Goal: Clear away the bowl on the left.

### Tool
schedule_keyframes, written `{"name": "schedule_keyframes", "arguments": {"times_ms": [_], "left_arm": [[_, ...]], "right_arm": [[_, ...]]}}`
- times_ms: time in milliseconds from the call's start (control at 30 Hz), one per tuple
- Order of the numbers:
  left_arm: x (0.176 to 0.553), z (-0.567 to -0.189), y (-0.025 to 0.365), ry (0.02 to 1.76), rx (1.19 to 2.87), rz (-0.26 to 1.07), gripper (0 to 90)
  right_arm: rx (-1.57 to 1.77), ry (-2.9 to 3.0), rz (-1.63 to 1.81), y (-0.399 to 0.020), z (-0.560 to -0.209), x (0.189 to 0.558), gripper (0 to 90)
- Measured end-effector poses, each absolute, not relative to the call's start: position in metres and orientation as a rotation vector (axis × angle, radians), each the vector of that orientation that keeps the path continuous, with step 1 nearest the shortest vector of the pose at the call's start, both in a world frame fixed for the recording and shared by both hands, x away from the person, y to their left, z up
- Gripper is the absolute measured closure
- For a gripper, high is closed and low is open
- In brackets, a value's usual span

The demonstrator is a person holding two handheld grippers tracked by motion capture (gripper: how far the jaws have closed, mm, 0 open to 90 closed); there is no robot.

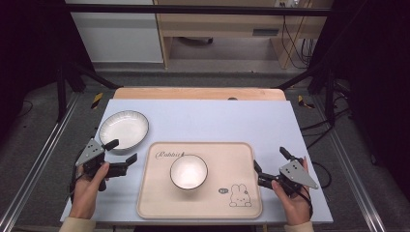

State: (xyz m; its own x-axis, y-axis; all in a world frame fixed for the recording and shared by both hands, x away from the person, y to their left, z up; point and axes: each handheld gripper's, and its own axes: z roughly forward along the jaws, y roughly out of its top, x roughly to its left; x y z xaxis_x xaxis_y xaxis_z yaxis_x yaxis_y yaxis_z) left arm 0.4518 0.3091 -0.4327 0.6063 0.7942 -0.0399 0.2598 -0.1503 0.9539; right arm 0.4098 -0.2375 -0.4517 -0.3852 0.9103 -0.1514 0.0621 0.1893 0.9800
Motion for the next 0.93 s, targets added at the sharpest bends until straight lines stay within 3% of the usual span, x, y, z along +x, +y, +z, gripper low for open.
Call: {"name": "schedule_keyframes", "arguments": {"times_ms": [933], "left_arm": [[0.451,-0.463,0.331,0.857,1.674,0.521,6.5]], "right_arm": [[0.884,1.717,1.33,-0.253,-0.463,0.398,3.7]]}}
